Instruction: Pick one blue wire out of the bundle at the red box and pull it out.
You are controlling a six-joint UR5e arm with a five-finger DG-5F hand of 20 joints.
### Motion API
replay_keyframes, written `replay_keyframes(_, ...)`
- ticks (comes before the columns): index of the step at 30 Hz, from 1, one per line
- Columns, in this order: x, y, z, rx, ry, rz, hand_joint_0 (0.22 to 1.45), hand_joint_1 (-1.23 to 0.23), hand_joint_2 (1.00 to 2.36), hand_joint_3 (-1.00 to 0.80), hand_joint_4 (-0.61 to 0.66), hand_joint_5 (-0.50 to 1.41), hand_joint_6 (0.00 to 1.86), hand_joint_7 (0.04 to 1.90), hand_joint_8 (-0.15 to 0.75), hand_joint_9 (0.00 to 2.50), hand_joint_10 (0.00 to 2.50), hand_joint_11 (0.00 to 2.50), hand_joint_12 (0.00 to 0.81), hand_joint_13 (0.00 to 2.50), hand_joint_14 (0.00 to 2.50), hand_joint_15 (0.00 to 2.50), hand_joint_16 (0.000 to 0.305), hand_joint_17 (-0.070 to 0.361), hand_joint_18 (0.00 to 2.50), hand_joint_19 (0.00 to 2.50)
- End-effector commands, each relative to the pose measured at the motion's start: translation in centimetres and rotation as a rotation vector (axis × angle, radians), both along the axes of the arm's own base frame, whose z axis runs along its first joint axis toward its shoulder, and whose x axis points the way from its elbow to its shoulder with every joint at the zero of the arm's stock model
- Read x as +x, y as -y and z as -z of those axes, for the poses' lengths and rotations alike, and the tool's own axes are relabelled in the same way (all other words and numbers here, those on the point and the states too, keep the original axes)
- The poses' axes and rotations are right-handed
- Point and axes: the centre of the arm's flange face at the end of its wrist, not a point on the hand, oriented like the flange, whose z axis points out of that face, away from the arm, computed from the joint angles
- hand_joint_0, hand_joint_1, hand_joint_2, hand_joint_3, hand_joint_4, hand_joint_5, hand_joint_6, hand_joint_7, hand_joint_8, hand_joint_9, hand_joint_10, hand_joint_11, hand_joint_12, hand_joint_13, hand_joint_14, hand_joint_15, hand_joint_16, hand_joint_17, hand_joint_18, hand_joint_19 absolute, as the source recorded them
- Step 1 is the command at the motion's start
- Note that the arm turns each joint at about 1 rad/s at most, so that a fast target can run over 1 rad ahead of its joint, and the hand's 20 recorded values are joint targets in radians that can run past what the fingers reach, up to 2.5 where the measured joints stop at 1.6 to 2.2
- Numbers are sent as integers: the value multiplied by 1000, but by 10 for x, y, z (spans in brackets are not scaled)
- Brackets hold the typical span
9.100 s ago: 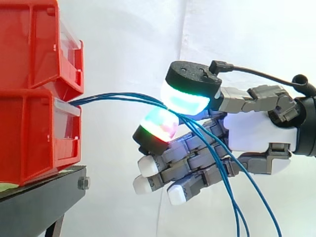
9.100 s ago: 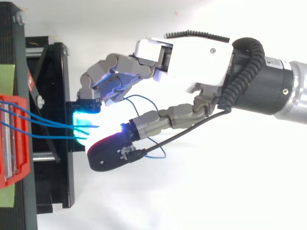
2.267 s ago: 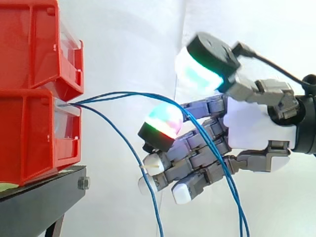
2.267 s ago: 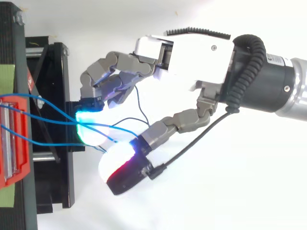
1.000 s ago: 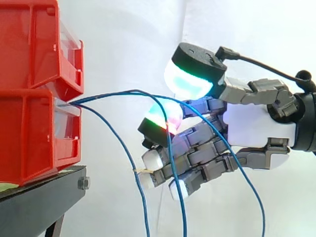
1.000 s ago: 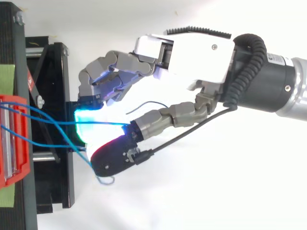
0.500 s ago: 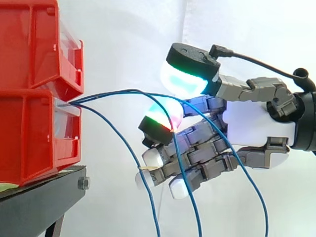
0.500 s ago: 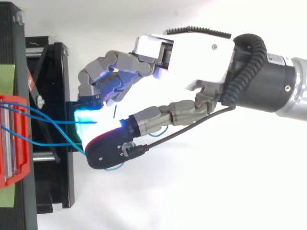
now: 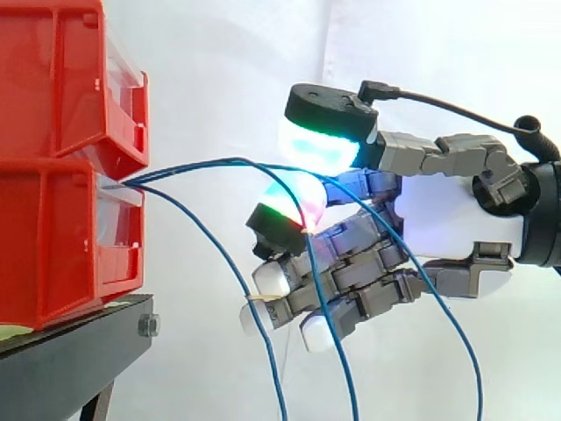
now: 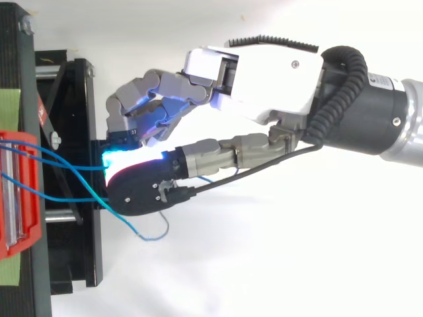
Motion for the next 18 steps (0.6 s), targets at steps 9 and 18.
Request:
replay_keyframes(9,0,0,-1,0,1,2,585,-759,1017,-224,279,-159,791,1089,400,888,17,615,470,605,8,249,61,138,711,509)
replay_keyframes(18,0,0,-1,-1,1,0,509,-619,1002,-476,312,-122,746,1109,404,943,16,583,477,615,8,256,65,145,728,525)
